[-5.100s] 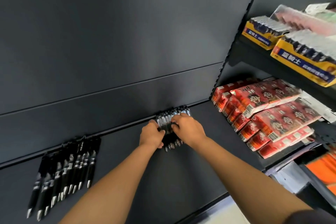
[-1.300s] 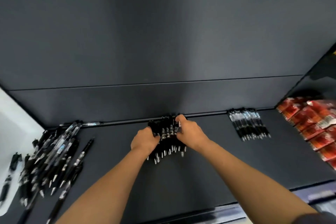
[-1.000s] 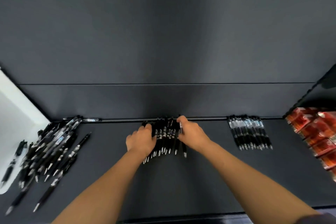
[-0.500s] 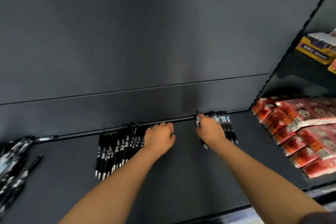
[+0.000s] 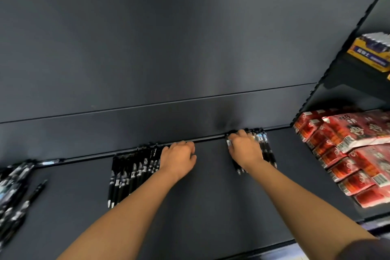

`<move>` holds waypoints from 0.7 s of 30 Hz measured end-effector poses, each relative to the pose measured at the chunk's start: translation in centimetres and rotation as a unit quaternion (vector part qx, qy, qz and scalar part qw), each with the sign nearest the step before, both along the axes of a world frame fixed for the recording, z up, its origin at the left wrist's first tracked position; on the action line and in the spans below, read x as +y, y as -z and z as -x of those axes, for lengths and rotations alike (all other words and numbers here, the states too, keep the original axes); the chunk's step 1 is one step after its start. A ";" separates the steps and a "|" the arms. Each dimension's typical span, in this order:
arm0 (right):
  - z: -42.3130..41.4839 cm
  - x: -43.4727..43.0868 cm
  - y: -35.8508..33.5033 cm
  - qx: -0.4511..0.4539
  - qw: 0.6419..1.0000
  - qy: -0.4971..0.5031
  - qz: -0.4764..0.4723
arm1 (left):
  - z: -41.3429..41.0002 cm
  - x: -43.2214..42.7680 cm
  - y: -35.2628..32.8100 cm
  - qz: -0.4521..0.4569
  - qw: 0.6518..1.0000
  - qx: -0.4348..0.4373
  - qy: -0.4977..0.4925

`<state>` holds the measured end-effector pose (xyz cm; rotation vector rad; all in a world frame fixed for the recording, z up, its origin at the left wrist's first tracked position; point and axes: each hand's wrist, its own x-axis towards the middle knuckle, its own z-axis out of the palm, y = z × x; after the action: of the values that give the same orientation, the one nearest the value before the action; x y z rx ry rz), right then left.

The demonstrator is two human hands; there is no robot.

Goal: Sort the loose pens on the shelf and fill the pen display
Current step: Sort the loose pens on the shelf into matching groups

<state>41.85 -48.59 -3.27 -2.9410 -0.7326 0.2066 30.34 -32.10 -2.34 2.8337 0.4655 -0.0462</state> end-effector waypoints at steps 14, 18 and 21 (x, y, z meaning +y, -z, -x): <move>10.2 14.0 -4.2 -0.065 0.977 -0.193 -0.058 | 12.4 11.1 -3.0 -0.061 0.994 -0.050 -0.069; 15.6 20.3 -4.4 -0.051 0.967 -0.240 -0.069 | 18.2 16.5 -3.6 -0.086 0.991 -0.042 -0.094; 19.5 25.0 -4.4 -0.040 0.957 -0.277 -0.071 | 22.4 20.8 -3.8 -0.097 0.986 -0.035 -0.128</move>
<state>22.38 -23.59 1.11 -2.5516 -1.5020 0.0708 7.90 -11.34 1.42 2.9231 0.8563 0.1560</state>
